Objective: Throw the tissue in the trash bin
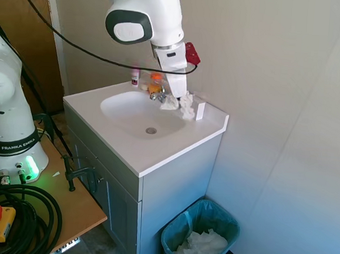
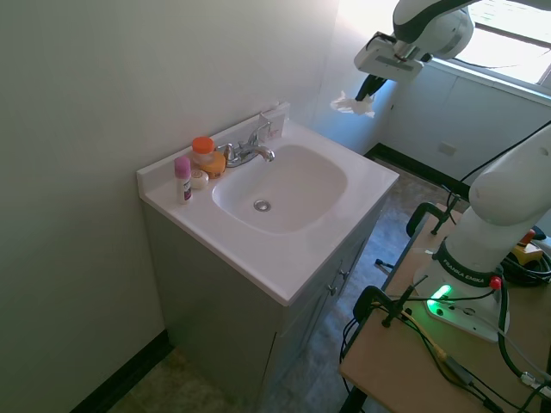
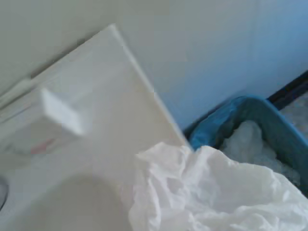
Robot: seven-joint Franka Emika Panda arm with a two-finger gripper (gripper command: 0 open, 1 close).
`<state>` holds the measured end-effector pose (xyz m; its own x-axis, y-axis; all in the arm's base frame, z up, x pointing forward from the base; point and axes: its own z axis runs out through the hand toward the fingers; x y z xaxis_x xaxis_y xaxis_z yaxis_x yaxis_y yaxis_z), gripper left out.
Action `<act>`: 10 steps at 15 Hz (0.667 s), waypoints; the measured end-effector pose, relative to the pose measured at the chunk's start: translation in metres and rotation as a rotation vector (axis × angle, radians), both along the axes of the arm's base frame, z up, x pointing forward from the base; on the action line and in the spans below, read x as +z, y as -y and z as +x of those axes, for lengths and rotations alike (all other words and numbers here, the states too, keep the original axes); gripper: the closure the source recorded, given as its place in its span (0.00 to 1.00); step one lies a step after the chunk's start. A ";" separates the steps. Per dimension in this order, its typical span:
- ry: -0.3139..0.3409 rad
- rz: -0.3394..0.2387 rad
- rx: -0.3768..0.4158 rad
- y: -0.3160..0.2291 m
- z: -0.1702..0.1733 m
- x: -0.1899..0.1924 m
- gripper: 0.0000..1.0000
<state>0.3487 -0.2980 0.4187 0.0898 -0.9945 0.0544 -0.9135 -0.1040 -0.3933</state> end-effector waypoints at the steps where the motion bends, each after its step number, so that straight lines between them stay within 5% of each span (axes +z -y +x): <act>1: -0.002 0.006 -0.047 0.021 0.001 -0.004 1.00; 6: -0.086 0.050 -0.217 0.101 0.042 -0.068 1.00; 10: -0.199 0.102 -0.263 0.130 0.085 -0.155 1.00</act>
<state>0.4342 -0.4281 0.2641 -0.1711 -0.9845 -0.0395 -0.9638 0.1756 -0.2009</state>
